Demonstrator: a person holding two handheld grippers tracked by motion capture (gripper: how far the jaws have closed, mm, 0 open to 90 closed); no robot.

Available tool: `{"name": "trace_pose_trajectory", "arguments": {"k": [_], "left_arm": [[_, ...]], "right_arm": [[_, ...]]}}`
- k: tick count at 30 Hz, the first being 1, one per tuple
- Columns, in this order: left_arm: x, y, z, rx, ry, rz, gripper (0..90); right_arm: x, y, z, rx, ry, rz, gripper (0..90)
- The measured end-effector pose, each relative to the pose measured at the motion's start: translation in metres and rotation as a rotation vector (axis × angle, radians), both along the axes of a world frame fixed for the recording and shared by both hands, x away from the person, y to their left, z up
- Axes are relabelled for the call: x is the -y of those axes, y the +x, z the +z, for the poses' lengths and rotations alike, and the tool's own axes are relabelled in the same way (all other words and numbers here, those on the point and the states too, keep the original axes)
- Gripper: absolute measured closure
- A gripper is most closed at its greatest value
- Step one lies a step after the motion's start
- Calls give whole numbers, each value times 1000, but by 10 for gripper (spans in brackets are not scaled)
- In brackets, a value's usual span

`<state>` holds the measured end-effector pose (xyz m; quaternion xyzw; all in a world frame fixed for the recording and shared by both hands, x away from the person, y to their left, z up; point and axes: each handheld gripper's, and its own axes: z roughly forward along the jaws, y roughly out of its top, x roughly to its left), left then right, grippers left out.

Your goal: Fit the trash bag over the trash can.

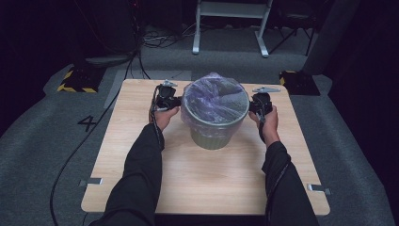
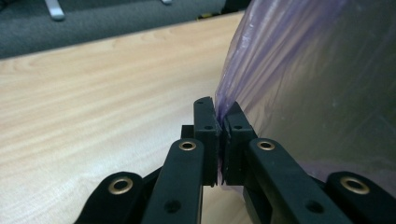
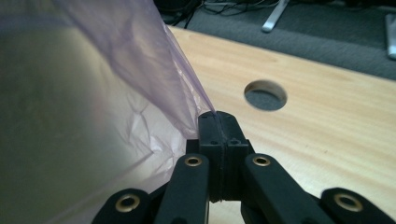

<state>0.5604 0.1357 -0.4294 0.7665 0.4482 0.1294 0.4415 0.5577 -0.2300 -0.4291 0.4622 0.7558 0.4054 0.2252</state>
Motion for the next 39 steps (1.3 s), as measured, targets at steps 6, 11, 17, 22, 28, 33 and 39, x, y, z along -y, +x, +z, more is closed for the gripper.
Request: {"name": "trace_pose_trajectory", "arguments": {"k": [6, 11, 17, 22, 28, 33, 39], "left_arm": [[-8, -9, -12, -1, -5, -4, 859], [-20, -19, -19, 5, -6, 4, 858], [-32, -29, -28, 7, -21, 8, 855], [-38, -38, -28, 21, -25, 14, 839], [-44, -56, -17, 105, -20, 26, 590], [-49, -72, -8, 154, -2, -9, 388], [-53, -87, -3, 181, 0, -72, 279]], "right_arm": [[6, -6, -9, -15, 1, 13, 900], [14, -14, -15, -22, 4, 32, 900], [23, -23, -24, -32, 20, 54, 900], [27, -30, -30, -36, 25, 76, 900], [31, -40, -31, -9, -3, 88, 858], [39, -49, -25, 52, -39, 103, 718], [46, -57, -16, 81, -69, 116, 504]]}}
